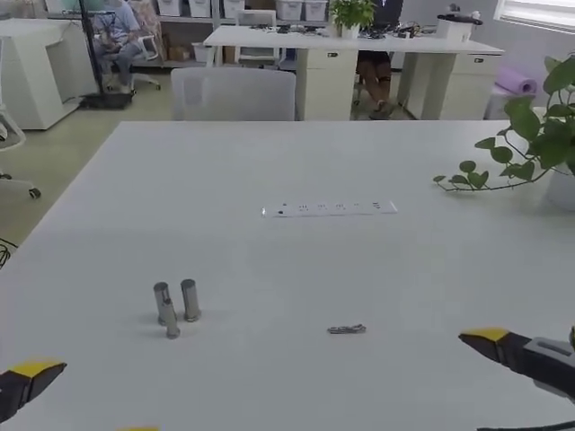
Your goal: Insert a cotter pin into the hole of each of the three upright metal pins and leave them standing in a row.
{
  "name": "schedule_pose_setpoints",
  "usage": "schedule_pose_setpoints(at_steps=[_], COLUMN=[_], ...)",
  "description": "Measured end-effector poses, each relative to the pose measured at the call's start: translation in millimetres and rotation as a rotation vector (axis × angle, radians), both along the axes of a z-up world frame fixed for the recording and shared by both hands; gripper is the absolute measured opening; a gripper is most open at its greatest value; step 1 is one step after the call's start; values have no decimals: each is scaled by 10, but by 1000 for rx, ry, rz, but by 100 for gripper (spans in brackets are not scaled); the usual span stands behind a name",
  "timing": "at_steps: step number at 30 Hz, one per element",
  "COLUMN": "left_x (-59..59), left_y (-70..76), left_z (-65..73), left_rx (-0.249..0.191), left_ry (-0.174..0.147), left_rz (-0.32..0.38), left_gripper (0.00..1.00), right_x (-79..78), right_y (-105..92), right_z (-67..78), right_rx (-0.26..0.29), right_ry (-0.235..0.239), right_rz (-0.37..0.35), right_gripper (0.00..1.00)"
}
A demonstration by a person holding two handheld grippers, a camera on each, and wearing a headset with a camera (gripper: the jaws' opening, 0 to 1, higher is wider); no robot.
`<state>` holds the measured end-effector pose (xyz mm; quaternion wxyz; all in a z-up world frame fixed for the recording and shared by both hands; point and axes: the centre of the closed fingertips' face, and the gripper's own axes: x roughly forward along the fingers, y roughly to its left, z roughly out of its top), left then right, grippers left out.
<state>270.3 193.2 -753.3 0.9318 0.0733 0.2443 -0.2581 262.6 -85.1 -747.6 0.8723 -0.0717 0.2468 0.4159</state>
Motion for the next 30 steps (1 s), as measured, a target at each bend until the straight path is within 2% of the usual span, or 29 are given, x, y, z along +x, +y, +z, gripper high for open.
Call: schedule_pose_setpoints(at_steps=[11, 18, 30], left_x=[310, 440, 711], left_y=[37, 31, 8], left_z=[-44, -61, -203], left_rx=[-7, -25, -24], left_ry=[-29, -42, -46], left_rz=[17, 19, 30], left_gripper=[57, 48, 43], right_x=[76, 116, 172], right_y=[-6, 2, 23], right_z=[-18, -21, -46], right_rx=[9, 17, 30], right_ry=[4, 5, 9], right_rz=[-7, -15, -23], right_gripper=[96, 95, 94])
